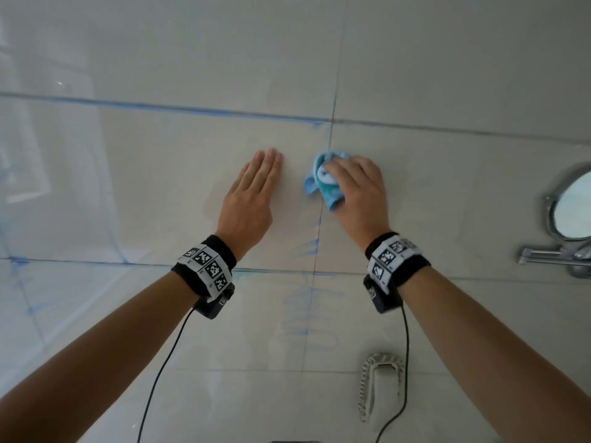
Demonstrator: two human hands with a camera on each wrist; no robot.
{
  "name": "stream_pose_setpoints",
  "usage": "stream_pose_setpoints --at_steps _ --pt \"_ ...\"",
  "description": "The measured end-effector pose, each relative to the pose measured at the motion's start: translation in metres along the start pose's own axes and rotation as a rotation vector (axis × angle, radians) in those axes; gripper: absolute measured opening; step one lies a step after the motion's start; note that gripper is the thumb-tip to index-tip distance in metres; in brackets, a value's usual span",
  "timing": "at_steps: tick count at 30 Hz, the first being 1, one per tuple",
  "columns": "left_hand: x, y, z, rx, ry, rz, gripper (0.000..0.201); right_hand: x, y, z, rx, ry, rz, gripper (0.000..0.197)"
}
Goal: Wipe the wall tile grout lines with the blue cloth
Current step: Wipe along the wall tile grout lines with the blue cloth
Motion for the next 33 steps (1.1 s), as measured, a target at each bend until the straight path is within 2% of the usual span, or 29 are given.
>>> stream_pose_setpoints --at_steps 4,6,7,9,11,12,14,15,17,20,23,25,26,30,33 --pt "-0.007 0.002 0.001 0.017 0.059 -0.002 0.068 0.014 -0.046 0.015 0.215 -0.030 -0.100 0.039" --pt "-0.009 0.007 0.000 0.045 0.097 0.016 0.064 0.009 -0.035 0.010 0.275 -0.025 -0.094 0.042" --pt "-0.012 0.011 -0.001 0.066 0.115 0.029 0.062 0.000 -0.020 -0.002 0.243 -0.010 -0.043 0.040" --pt "-0.017 0.019 -0.002 0.120 0.148 0.048 0.059 -0.032 0.015 -0.041 0.017 0.033 0.135 0.029" --pt "-0.020 0.025 -0.005 0.152 0.158 0.046 0.058 -0.082 0.036 -0.078 -0.226 0.032 0.352 0.038" --pt "-0.021 0.027 -0.006 0.158 0.158 0.048 0.058 -0.109 0.038 -0.088 -0.297 0.021 0.470 0.044" --pt "-0.023 0.028 -0.006 0.155 0.165 0.055 0.058 -0.146 0.033 -0.094 -0.347 -0.021 0.664 0.050" --pt "-0.023 0.027 -0.005 0.153 0.168 0.065 0.058 -0.154 0.027 -0.093 -0.350 -0.046 0.713 0.051" --pt "-0.022 0.025 -0.001 0.143 0.168 0.084 0.057 -0.147 0.017 -0.086 -0.345 -0.081 0.714 0.053" --pt "-0.022 0.024 0.003 0.120 0.173 0.104 0.055 -0.118 0.006 -0.068 -0.288 -0.080 0.635 0.052" --pt "-0.027 0.026 0.003 0.106 0.176 0.107 0.053 -0.098 0.010 -0.056 -0.118 -0.087 0.447 0.048" --pt "-0.029 0.028 0.001 0.111 0.172 0.098 0.053 -0.107 0.012 -0.062 -0.003 -0.166 0.344 0.052" --pt "-0.029 0.028 0.000 0.113 0.169 0.093 0.053 -0.122 0.009 -0.072 -0.006 -0.197 0.354 0.052" --pt "-0.027 0.026 0.002 0.131 0.156 0.090 0.053 -0.180 -0.017 -0.108 -0.203 -0.118 0.632 0.053" --pt "-0.029 0.025 0.005 0.150 0.143 0.092 0.054 -0.160 -0.012 -0.098 -0.235 -0.067 0.628 0.051"
Point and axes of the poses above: each hand's wrist, its own y-axis towards the middle knuckle, its own z-axis out of the palm, x = y × z, the point moved 10 cm from there along y, towards the middle knuckle, and after that the axes turned 1 degree about x, right-handed, at the moved point
